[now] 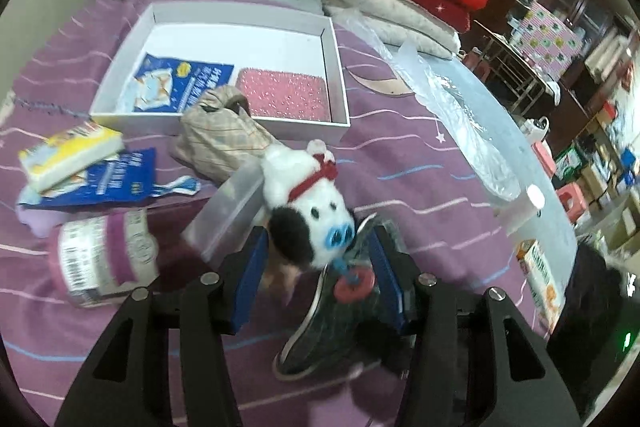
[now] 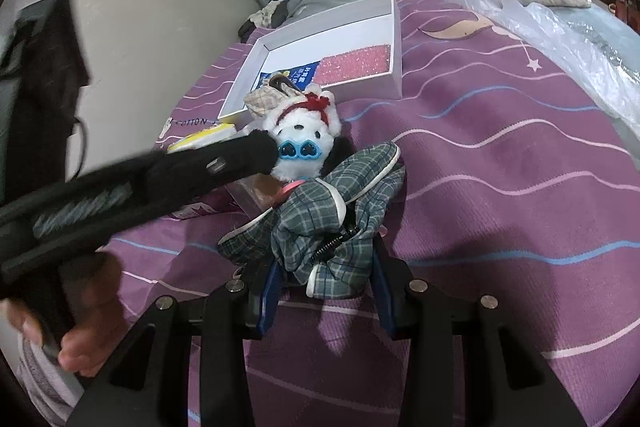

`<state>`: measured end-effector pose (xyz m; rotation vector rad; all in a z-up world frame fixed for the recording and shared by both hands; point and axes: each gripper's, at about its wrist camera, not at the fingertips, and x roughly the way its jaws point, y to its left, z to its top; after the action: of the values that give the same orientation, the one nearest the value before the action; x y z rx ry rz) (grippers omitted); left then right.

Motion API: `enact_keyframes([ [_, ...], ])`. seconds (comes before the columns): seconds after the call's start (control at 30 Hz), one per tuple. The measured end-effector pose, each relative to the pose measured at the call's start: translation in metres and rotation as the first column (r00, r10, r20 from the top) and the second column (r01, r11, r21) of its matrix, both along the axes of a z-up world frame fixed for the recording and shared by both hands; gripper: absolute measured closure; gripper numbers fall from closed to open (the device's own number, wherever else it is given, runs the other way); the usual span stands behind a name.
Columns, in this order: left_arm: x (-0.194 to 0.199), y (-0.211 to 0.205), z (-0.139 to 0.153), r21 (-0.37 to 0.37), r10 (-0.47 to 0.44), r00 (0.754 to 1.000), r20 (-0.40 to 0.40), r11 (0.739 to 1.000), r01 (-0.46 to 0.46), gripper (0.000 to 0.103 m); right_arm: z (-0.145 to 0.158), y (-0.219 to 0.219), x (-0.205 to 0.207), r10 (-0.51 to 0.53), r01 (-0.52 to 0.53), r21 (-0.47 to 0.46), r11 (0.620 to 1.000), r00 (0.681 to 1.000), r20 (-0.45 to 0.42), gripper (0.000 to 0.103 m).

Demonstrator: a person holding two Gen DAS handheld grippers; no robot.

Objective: Organize soft objects
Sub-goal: 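Grasp the white dog plush with the left tool while the right tool holds the plaid cloth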

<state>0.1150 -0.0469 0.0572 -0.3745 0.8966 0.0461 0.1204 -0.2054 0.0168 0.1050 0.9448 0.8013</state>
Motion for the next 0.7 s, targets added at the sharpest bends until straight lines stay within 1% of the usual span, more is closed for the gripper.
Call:
enact_keyframes([
  [0.1, 0.012, 0.000, -0.007, 0.002, 0.023, 0.999, -0.033, 1.000, -0.023, 0.050, -0.002, 0.000, 0.000, 0.001, -0.001, 0.005, 1.000, 1.000, -0.007, 0.064],
  [0.13, 0.015, -0.001, -0.010, 0.011, 0.029, 0.998, -0.049, 1.000, -0.029, 0.064, -0.002, 0.000, 0.001, 0.001, -0.001, 0.007, 1.000, 1.000, -0.010, 0.064],
  [0.17, 0.016, -0.001, -0.014, 0.015, 0.031, 0.997, -0.068, 0.999, -0.030, 0.068, -0.003, -0.001, 0.001, 0.001, -0.001, 0.010, 1.000, 1.000, -0.014, 0.064],
  [0.2, 0.017, -0.001, -0.017, 0.011, 0.030, 0.996, -0.079, 1.000, -0.029, 0.070, -0.003, -0.001, 0.002, 0.001, -0.001, 0.011, 1.000, 1.000, -0.017, 0.064],
  [0.23, 0.016, -0.001, -0.019, 0.008, 0.031, 0.996, -0.080, 1.000, -0.030, 0.077, -0.004, -0.001, 0.002, 0.001, -0.001, 0.014, 1.000, 1.000, -0.021, 0.064],
  [0.33, 0.010, -0.003, -0.019, 0.025, 0.043, 0.997, -0.071, 0.999, -0.041, 0.078, -0.004, -0.002, 0.004, 0.001, -0.001, 0.025, 1.000, 1.000, -0.029, 0.064],
  [0.47, 0.001, 0.001, -0.007, 0.040, 0.059, 0.998, -0.034, 0.997, -0.058, 0.079, -0.002, -0.004, 0.005, 0.003, -0.001, 0.045, 0.999, 1.000, -0.031, 0.064],
  [0.6, -0.008, 0.015, 0.010, 0.026, 0.069, 0.998, 0.014, 0.997, -0.069, 0.079, 0.009, -0.011, 0.006, 0.010, -0.006, 0.121, 0.993, 0.999, -0.032, 0.064],
  [0.7, -0.009, 0.028, 0.023, 0.016, 0.085, 0.996, 0.039, 0.996, -0.086, 0.079, 0.021, -0.016, 0.008, 0.005, -0.001, 0.158, 0.987, 1.000, -0.025, 0.064],
])
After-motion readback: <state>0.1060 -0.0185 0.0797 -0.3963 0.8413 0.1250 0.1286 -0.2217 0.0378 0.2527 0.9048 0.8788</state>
